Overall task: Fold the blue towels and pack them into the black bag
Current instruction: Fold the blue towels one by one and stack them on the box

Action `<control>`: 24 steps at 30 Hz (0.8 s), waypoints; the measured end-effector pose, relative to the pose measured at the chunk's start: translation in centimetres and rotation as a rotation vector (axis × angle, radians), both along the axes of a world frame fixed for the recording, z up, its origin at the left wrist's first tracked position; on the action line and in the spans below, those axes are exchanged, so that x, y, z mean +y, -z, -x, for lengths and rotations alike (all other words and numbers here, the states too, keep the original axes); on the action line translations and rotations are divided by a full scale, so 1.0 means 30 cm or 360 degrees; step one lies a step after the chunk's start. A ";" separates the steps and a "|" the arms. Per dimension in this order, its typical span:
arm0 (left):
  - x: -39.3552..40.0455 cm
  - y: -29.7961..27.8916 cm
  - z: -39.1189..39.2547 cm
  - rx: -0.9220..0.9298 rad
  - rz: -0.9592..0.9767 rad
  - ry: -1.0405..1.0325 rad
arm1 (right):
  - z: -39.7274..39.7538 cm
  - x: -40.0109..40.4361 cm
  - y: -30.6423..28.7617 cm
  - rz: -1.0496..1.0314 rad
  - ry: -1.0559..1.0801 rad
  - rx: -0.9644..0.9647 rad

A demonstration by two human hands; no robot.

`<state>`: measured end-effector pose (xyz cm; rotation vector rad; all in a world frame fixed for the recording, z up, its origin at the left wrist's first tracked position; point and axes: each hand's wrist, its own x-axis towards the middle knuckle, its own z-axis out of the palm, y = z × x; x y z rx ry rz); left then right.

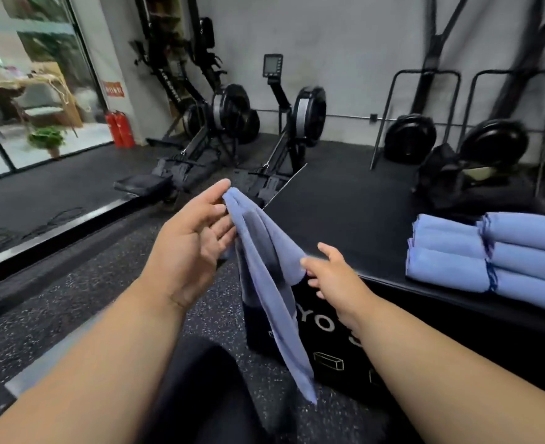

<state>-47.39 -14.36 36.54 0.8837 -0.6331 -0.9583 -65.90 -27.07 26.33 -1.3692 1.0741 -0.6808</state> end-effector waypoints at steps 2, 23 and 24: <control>-0.014 -0.009 0.061 0.0025 -0.0018 0.0089 | 0.052 0.022 0.024 -0.0100 -0.0005 0.0003; -0.022 0.138 0.008 -0.0653 -0.0909 -0.0153 | 0.240 -0.009 -0.144 0.0219 0.0343 -0.0439; -0.026 0.136 -0.005 -0.0564 -0.0840 -0.0192 | 0.238 -0.011 -0.143 0.0213 0.0353 -0.0459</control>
